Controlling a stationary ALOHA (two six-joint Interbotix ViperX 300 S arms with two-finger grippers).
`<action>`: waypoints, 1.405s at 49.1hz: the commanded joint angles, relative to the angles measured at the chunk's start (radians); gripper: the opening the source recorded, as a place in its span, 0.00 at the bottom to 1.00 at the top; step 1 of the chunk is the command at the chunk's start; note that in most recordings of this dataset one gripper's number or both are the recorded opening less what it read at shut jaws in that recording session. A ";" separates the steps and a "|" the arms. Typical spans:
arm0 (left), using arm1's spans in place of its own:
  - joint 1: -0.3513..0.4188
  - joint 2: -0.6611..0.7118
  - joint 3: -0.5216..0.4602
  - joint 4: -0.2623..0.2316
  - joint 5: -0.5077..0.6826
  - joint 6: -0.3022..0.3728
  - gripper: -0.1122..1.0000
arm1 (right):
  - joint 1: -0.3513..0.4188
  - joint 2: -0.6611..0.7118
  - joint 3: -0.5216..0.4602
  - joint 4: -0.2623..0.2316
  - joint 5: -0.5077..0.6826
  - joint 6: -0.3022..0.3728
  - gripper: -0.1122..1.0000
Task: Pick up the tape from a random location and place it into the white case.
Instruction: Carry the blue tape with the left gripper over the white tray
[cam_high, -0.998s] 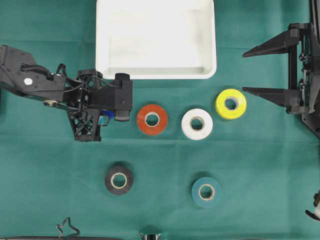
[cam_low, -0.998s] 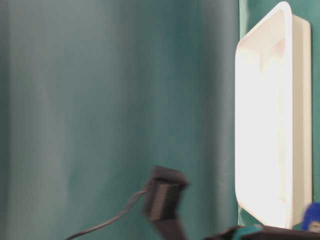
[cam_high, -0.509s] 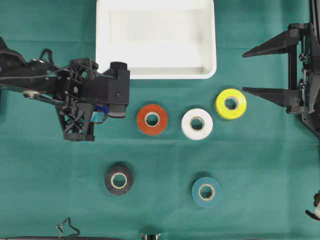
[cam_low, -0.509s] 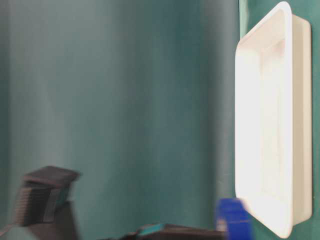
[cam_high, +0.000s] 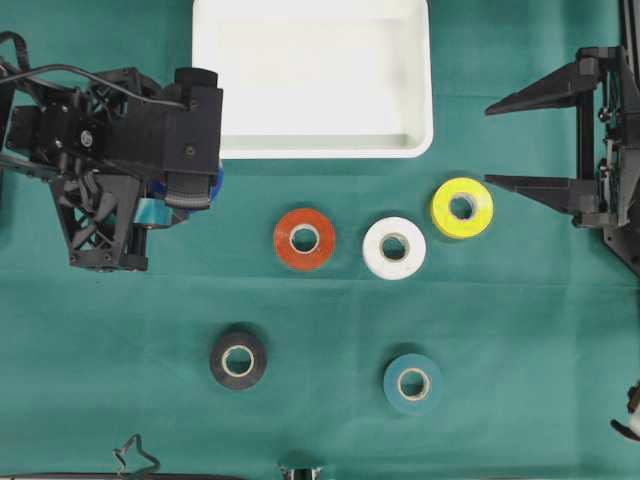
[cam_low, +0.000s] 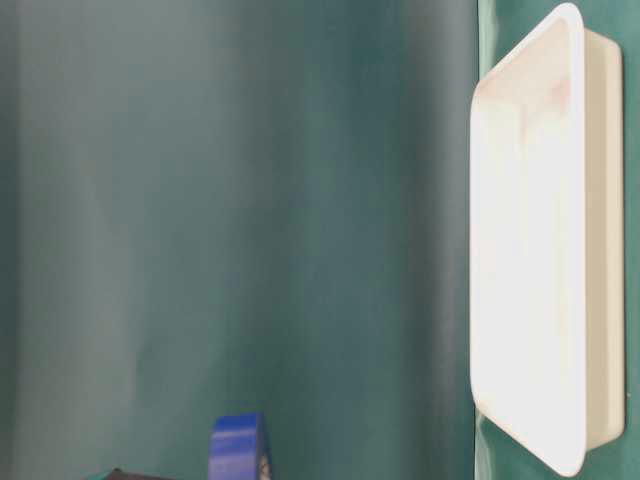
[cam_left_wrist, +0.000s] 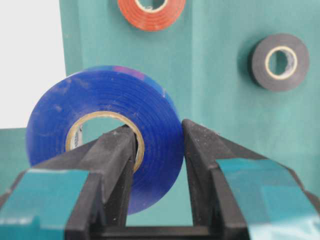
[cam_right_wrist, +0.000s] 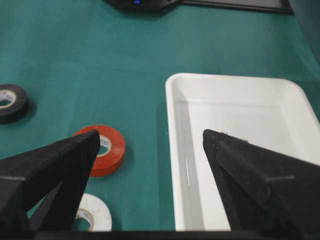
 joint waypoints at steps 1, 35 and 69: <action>-0.003 -0.017 -0.032 0.003 0.005 -0.002 0.32 | 0.000 0.005 -0.028 -0.002 -0.003 -0.002 0.94; -0.003 -0.021 -0.025 0.003 0.008 -0.002 0.32 | 0.000 0.003 -0.029 -0.002 0.003 -0.002 0.94; 0.072 -0.017 -0.011 0.009 0.003 0.006 0.32 | 0.000 0.005 -0.028 -0.002 0.003 -0.003 0.94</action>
